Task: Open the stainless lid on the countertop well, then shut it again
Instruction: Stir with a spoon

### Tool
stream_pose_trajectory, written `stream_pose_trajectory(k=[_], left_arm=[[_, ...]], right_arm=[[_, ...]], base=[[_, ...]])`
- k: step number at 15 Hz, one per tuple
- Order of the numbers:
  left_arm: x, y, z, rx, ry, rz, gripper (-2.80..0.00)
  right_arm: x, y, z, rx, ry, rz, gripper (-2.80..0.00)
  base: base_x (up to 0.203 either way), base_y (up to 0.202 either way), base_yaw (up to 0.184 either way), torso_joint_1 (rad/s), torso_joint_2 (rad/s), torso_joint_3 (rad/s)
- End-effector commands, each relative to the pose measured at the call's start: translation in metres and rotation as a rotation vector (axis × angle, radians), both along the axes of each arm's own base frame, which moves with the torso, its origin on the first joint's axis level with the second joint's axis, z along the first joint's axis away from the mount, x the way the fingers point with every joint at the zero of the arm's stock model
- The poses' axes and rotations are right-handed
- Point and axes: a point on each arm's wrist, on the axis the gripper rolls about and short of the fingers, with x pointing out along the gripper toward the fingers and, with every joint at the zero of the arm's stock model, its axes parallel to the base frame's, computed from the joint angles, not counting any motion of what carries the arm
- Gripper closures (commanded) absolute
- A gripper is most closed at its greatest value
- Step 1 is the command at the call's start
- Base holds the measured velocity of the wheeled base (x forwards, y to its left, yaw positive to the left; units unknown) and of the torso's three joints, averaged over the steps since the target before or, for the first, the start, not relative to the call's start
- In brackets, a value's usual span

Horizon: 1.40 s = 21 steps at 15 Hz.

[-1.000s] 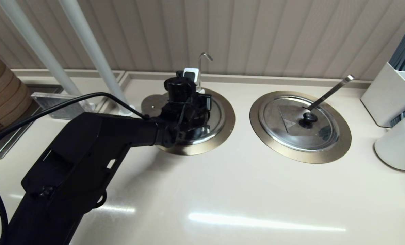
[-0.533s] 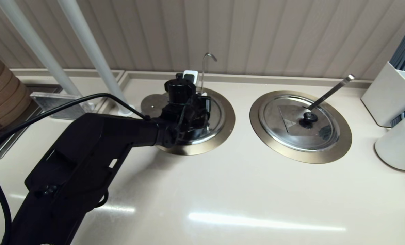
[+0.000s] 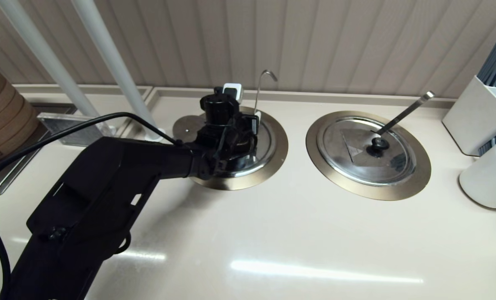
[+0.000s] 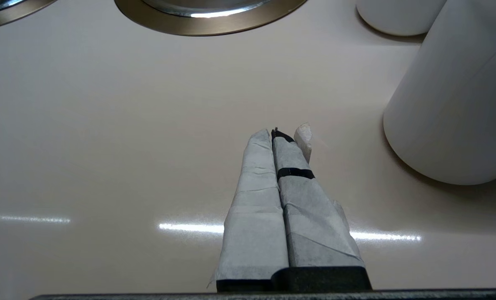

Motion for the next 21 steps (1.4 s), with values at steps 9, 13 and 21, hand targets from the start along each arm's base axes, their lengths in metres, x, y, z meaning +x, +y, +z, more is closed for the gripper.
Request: stream_pose_trajectory(k=[9,13,21], left_arm=[[-0.025,0.012,0.006,-0.003,0.069,-0.013,-2.8],[-0.043,0.009,-0.002,0.026,0.122,-0.042,-2.8],[-0.038,0.011,0.007,-0.01,0.1,-0.037,-2.8]], right_arm=[[0.0,0.0,-0.001,0.0,0.004,0.0,0.0],[0.0,0.0,-0.001,0.0,0.004,0.0,0.0],[0.0,0.0,-0.001,0.0,0.004,0.0,0.0]], base=[[0.0,0.0,0.0,0.0,0.0,0.0],[0.0,0.0,0.0,0.0,0.0,0.0],[0.0,0.0,0.0,0.0,0.0,0.0]])
